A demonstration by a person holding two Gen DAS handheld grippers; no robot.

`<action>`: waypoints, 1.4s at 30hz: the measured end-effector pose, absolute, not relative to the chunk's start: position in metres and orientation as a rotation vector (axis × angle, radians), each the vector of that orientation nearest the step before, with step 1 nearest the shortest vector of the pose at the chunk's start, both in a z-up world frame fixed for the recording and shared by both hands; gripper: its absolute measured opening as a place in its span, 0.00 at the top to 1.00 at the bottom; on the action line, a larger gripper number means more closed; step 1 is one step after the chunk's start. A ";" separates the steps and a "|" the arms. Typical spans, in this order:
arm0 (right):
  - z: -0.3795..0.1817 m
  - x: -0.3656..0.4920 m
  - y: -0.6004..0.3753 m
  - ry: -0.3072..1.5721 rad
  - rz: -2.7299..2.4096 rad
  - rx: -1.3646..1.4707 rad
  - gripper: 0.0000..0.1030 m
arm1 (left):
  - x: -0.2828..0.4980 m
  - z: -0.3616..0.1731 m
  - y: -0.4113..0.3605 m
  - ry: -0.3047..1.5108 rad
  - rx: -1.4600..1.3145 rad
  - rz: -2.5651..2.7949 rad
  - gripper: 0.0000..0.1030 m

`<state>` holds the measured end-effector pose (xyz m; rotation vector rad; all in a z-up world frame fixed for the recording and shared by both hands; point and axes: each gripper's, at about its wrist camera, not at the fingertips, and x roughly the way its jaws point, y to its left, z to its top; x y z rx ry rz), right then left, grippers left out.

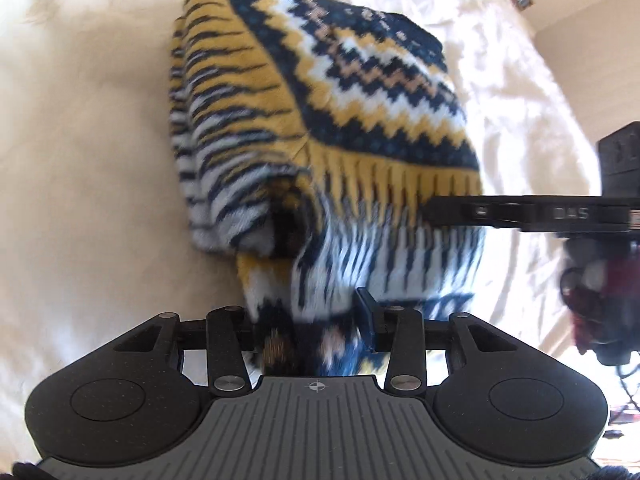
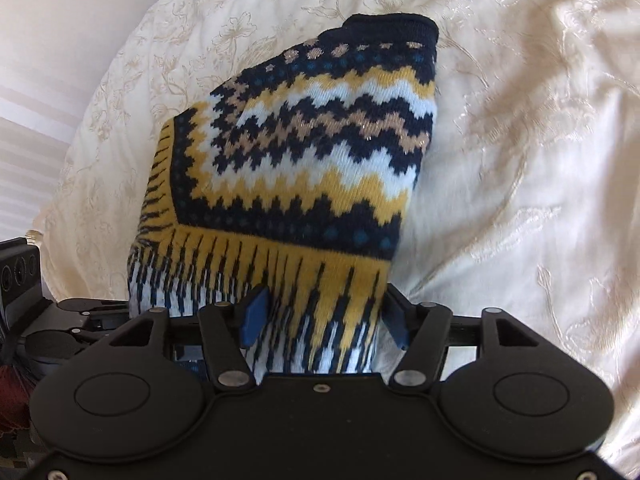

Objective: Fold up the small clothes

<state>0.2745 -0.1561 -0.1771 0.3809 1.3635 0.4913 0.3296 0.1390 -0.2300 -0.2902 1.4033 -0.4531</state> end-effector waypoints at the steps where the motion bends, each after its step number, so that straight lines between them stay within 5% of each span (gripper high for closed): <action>1: -0.176 0.276 -0.157 1.360 0.485 0.385 0.33 | 0.332 -0.228 0.143 1.396 -0.293 -0.434 0.60; 15: -0.118 0.288 -0.155 1.129 0.413 0.333 0.27 | 0.344 -0.116 0.137 1.036 -0.072 -0.476 0.60; 21: -0.114 0.300 -0.141 1.079 0.397 0.327 0.29 | 0.377 -0.144 0.123 1.033 -0.100 -0.455 0.59; 25: -0.111 0.308 -0.125 1.056 0.439 0.301 0.51 | 0.379 -0.180 0.131 1.138 -0.076 -0.389 0.59; 42: -0.172 0.331 -0.106 1.163 0.288 0.260 0.53 | 0.384 -0.206 0.146 1.226 -0.078 -0.361 0.54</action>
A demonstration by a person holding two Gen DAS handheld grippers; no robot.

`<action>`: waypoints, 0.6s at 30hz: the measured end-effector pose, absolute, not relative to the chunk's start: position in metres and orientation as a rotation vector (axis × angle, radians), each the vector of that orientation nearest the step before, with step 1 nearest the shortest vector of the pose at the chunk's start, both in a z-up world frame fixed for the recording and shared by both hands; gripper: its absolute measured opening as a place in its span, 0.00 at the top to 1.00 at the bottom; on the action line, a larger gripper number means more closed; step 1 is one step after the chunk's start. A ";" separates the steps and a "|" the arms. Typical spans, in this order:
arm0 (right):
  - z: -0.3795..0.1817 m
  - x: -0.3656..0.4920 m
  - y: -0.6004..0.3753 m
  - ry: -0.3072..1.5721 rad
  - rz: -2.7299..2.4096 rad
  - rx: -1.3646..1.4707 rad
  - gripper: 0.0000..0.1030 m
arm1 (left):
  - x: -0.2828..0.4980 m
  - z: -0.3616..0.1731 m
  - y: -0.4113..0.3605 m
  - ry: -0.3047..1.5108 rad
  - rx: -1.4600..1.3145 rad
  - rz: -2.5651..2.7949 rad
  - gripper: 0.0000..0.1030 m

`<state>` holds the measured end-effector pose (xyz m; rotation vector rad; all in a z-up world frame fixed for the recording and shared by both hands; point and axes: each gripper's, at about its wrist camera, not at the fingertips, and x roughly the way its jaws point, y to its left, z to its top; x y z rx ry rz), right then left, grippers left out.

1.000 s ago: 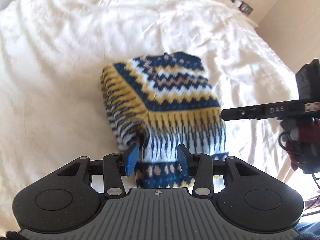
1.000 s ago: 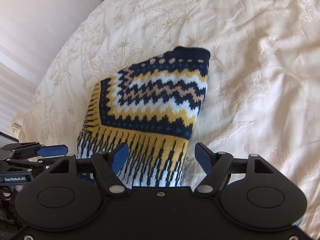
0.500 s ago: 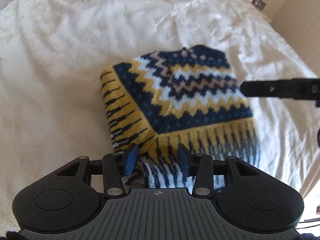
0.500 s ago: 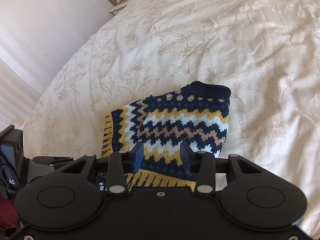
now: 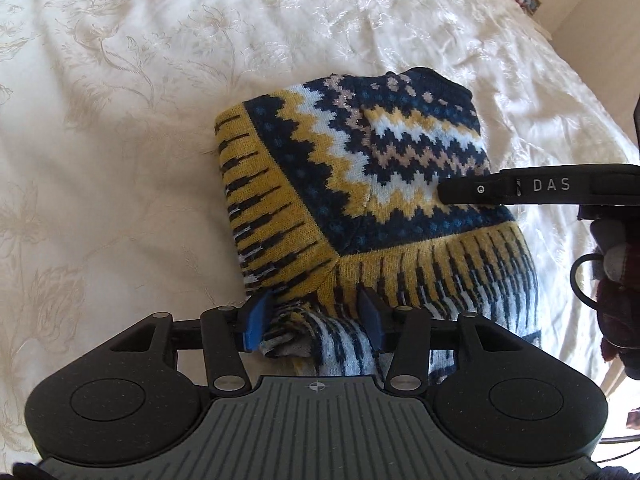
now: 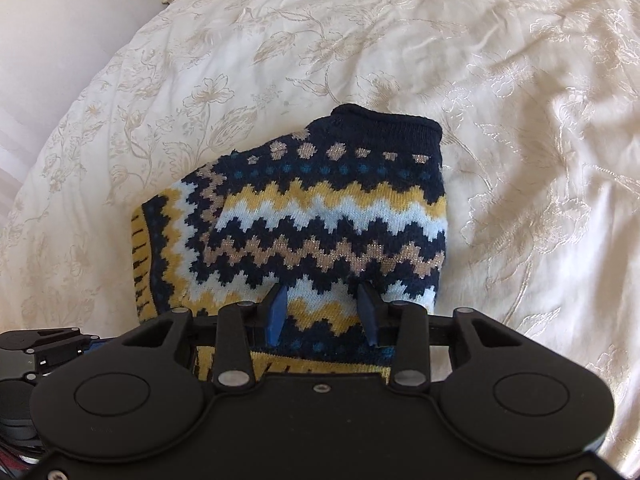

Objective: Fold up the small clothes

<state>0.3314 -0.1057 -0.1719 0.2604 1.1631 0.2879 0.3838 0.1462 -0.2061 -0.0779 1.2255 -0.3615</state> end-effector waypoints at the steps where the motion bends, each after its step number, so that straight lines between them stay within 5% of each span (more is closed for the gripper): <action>1: -0.173 0.332 -0.106 1.164 0.286 0.261 0.53 | 0.384 -0.207 0.147 1.225 -0.075 -0.361 0.52; 4: -0.175 0.334 -0.106 1.169 0.288 0.269 0.53 | 0.384 -0.209 0.147 1.237 -0.073 -0.335 0.39; 7: -0.172 0.334 -0.109 1.159 0.313 0.263 0.51 | 0.387 -0.213 0.156 1.273 -0.153 -0.288 0.37; 15: -0.128 0.292 -0.113 1.039 0.397 0.200 0.00 | 0.363 -0.178 0.147 1.199 -0.152 -0.181 0.31; 18: -0.113 0.273 -0.123 1.017 0.392 0.210 0.01 | 0.354 -0.166 0.136 1.206 -0.115 -0.164 0.19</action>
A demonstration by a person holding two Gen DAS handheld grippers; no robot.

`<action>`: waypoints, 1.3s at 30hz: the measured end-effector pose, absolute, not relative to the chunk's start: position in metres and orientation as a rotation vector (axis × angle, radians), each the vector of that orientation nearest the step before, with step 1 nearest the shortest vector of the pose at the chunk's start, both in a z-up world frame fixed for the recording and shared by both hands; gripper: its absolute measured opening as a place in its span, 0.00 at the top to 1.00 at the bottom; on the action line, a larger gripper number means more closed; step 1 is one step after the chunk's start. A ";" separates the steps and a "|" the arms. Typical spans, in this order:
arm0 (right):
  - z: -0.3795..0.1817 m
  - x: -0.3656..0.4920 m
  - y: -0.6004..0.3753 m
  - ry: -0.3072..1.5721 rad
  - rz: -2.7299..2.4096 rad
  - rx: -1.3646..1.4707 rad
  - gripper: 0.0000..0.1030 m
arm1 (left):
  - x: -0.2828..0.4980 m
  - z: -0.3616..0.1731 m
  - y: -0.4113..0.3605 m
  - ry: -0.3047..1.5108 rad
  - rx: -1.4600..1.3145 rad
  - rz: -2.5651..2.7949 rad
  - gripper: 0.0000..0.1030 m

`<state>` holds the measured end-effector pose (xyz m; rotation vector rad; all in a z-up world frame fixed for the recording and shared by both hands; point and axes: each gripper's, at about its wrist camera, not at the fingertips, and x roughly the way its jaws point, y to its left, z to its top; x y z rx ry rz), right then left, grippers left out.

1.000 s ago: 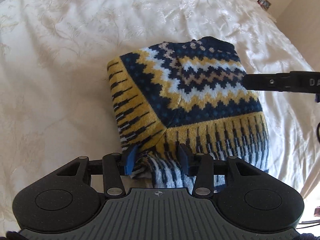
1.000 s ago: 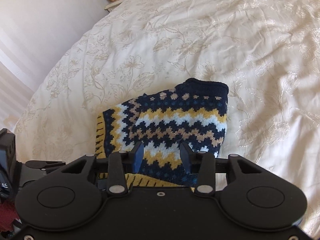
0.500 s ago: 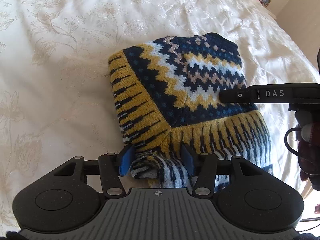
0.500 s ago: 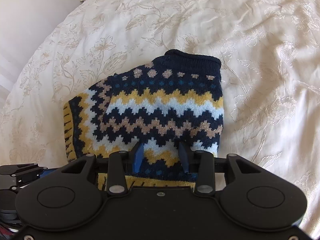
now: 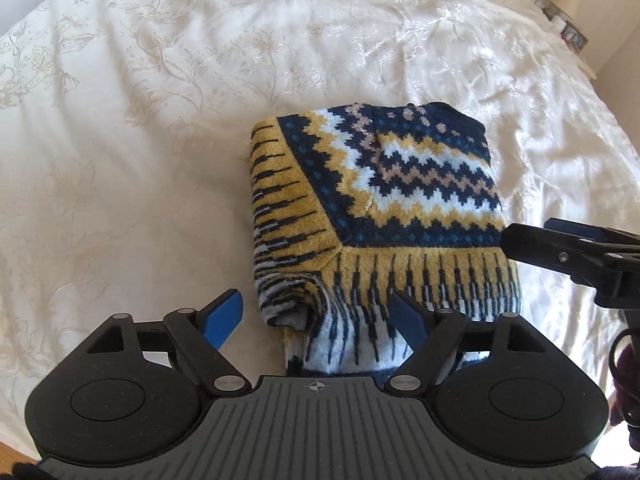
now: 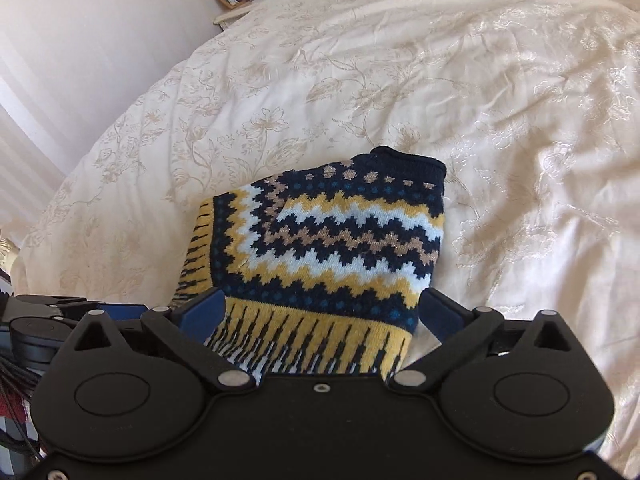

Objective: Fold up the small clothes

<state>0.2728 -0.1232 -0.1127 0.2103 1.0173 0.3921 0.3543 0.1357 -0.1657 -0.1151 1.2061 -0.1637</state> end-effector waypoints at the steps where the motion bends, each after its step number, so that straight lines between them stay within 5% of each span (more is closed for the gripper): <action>1: -0.108 0.268 -0.126 1.009 0.390 0.209 0.01 | 0.351 -0.162 0.131 1.207 -0.102 -0.160 0.12; 39: -0.039 0.175 -0.157 0.906 0.249 0.141 0.01 | 0.260 -0.051 0.097 1.093 -0.048 0.102 0.12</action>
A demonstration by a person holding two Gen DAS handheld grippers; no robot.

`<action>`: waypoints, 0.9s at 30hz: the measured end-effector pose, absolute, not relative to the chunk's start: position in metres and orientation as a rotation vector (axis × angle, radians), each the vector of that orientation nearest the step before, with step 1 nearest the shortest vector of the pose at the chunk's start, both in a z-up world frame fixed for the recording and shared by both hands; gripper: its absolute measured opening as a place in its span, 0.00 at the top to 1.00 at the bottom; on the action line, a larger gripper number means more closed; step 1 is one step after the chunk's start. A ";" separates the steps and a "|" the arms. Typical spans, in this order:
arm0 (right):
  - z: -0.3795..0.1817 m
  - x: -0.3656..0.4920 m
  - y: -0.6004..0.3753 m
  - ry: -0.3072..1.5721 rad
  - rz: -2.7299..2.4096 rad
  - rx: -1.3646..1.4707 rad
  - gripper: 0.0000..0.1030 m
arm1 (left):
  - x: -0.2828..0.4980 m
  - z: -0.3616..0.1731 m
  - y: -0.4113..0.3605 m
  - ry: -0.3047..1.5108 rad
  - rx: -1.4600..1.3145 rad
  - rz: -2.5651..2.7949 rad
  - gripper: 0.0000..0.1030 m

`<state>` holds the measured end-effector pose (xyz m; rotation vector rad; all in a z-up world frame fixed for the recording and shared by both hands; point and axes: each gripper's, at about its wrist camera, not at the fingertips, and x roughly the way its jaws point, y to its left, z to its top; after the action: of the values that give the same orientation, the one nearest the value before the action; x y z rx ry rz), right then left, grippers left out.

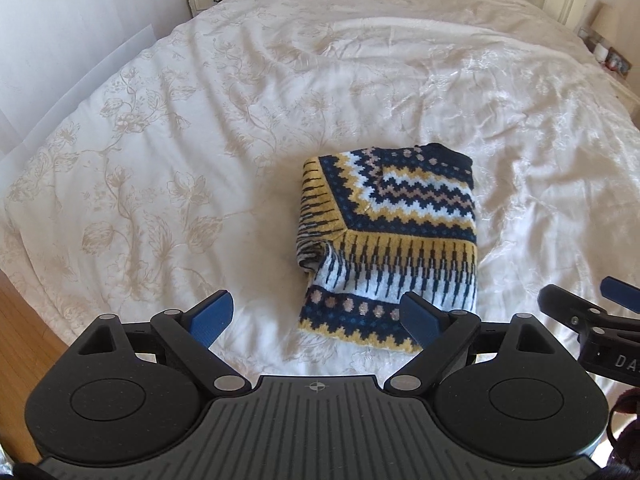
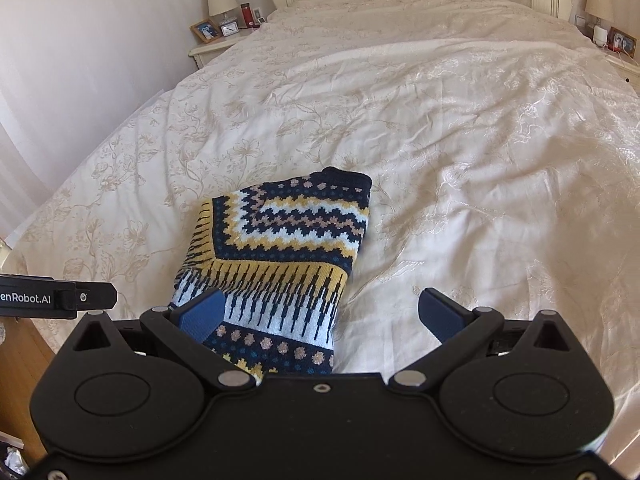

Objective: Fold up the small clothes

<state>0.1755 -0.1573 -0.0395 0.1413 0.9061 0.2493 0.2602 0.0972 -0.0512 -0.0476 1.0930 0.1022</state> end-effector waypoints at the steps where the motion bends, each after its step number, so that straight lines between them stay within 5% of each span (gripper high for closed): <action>1: -0.037 0.174 -0.157 0.896 0.252 0.137 0.01 | 0.259 -0.051 0.097 1.092 -0.048 0.101 0.12; 27: -0.028 0.164 -0.147 0.924 0.191 0.148 0.01 | 0.242 -0.048 0.094 1.131 -0.003 0.091 0.12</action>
<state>0.1637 -0.1467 -0.0283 0.1479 0.9243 0.1911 0.2423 0.0938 -0.0480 -0.0029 1.1307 0.0910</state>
